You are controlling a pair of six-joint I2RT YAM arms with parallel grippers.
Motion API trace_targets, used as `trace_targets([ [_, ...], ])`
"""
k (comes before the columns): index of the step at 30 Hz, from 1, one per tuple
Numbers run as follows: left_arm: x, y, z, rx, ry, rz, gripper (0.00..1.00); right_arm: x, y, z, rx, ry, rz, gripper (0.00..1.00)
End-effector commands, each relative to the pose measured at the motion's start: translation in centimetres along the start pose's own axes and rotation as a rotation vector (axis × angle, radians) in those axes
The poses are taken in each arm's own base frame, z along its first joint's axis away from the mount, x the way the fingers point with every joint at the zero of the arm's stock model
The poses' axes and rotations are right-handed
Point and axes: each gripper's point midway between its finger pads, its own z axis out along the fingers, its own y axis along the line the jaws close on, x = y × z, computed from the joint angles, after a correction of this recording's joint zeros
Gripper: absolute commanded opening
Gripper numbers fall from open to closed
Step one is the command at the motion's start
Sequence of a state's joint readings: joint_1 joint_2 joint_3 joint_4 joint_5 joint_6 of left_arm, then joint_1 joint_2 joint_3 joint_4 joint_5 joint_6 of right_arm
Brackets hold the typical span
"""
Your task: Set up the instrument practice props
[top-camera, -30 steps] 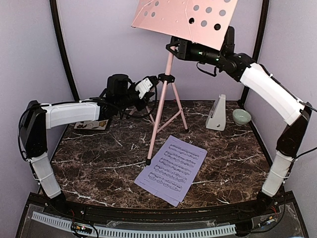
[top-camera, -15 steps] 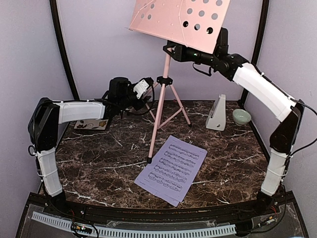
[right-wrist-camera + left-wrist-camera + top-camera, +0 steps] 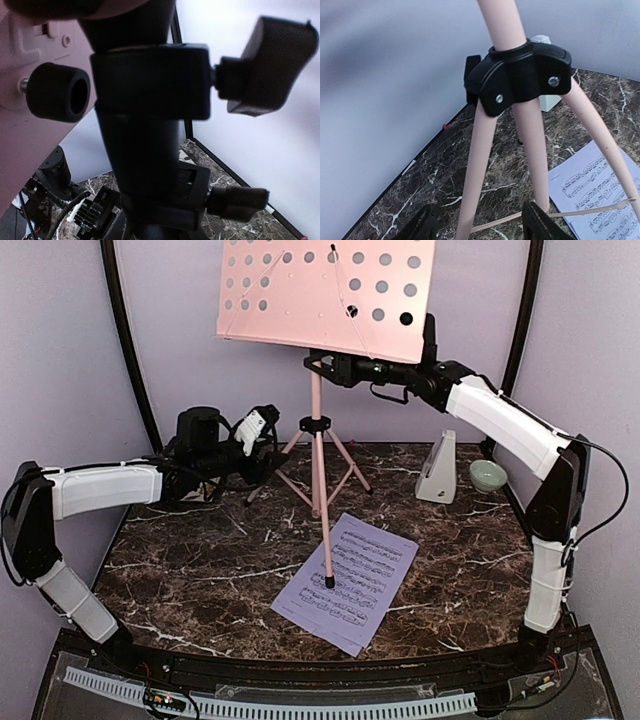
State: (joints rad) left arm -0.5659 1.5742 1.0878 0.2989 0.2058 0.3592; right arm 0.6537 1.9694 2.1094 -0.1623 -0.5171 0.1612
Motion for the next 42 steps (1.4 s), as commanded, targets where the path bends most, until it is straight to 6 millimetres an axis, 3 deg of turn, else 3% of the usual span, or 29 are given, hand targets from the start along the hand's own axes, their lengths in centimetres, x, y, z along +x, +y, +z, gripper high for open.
trace_targets([
  [1, -0.9, -2.9, -1.5, 0.158, -0.033, -0.057, 0.59, -14.4, 9.1, -7.2, -0.239, -0.454, -0.344, 0.0],
  [8, -0.2, -3.9, -0.6, 0.22, -0.008, -0.099, 0.57, -12.5, 10.1, -7.2, -0.321, -0.419, -0.341, 0.0],
  [14, -0.7, -4.4, -0.1, 0.267, -0.016, -0.133, 0.44, -10.6, 10.0, -7.0, -0.346, -0.392, -0.309, 0.0],
  [20, 0.9, -4.6, 0.3, 0.253, 0.02, -0.172, 0.28, -8.0, 10.1, -6.8, -0.346, -0.368, -0.27, 0.03],
  [26, 0.2, -4.7, -0.1, 0.237, -0.003, -0.226, 0.07, -6.6, 9.5, -8.0, -0.257, -0.369, -0.235, 0.36],
  [28, 0.1, -5.0, -0.2, 0.238, -0.012, -0.246, 0.02, -5.2, 8.6, -8.3, -0.204, -0.35, -0.207, 0.47],
  [34, 0.8, -5.9, -0.6, 0.229, 0.003, -0.262, 0.0, -1.4, 6.5, -10.6, -0.052, -0.287, -0.104, 0.71],
  [38, 1.1, -5.8, -1.0, 0.213, 0.01, -0.27, 0.0, 2.3, 4.9, -12.2, 0.046, -0.236, -0.015, 0.81],
  [42, 1.3, -5.6, -1.0, 0.198, 0.013, -0.276, 0.0, 7.0, 3.8, -13.7, 0.133, -0.172, 0.072, 0.84],
])
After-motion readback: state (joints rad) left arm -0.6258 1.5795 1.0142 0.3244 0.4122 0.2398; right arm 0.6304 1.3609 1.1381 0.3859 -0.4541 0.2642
